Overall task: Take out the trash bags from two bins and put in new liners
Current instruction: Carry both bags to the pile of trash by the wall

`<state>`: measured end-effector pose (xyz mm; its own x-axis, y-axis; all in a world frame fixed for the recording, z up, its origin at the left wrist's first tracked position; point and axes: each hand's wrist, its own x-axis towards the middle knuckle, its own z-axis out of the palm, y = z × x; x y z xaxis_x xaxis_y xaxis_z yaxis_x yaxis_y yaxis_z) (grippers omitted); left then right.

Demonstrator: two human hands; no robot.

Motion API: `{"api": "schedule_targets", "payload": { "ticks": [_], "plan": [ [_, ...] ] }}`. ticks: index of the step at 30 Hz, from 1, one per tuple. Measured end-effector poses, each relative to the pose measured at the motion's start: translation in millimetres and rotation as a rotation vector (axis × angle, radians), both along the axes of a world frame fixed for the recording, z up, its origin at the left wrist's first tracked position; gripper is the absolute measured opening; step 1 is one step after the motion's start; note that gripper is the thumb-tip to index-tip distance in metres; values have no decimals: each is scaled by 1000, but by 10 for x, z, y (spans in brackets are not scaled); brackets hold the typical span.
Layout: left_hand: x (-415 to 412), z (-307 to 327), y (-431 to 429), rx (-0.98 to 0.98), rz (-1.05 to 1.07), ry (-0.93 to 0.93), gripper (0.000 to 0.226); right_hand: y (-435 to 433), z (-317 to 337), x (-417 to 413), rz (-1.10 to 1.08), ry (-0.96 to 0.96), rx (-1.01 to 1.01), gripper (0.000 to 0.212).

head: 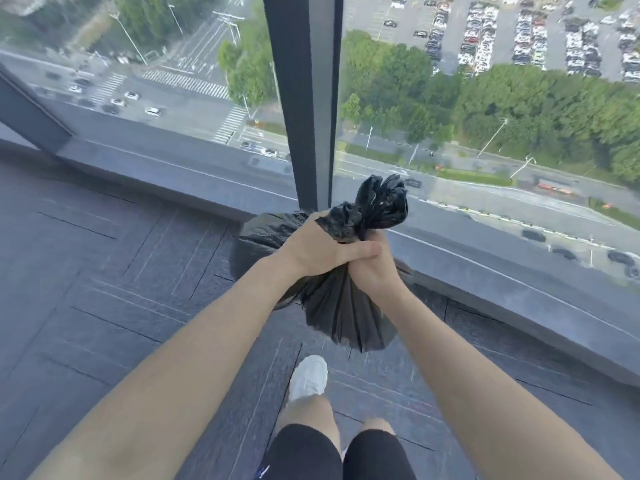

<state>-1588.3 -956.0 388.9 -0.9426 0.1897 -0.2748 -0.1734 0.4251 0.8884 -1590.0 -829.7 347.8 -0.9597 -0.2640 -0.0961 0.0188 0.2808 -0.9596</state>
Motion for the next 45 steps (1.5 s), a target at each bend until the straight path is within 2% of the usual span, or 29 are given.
{"api": "schedule_targets", "payload": {
  "ticks": [3,6,9,13,16,22,25,28,32,35,37,40,42,45],
  "plan": [
    [185,913,-299,-116,60,44,33,-269,741,29,120,12,105,29],
    [382,1580,-681,-200,137,108,36,-637,1321,81,236,51,211,41],
    [561,2075,-1116,-257,223,157,38,-1064,1879,203,310,72,246,47],
    [775,2638,-1758,-279,332,254,26,-1653,2488,356,368,93,273,31],
    [942,2936,-2188,-331,337,256,31,-2083,2807,441,414,188,352,42],
    [1345,3118,-3047,-363,493,239,32,-3039,3122,556,610,311,432,32],
    [1555,3219,-3478,-365,591,245,31,-3556,3285,624,692,404,375,32],
    [1734,3311,-3888,-352,719,217,28,-4082,3421,709,775,510,315,24],
    [1909,3345,-4501,-329,888,202,21,-4847,3426,785,904,456,239,15],
    [2007,3330,-4973,-369,953,197,22,-5476,3297,837,993,486,222,26],
    [2067,3312,-5305,-394,985,158,25,-5896,3244,850,1066,508,224,24],
    [2141,3331,-5853,-465,1032,97,21,-6503,3241,844,1152,550,200,45],
    [2194,3374,-6228,-489,1104,41,10,-6952,3245,803,1236,545,192,44],
    [2274,3452,-6742,-499,1200,1,15,-7560,3329,800,1335,512,182,45]
  ]
}}
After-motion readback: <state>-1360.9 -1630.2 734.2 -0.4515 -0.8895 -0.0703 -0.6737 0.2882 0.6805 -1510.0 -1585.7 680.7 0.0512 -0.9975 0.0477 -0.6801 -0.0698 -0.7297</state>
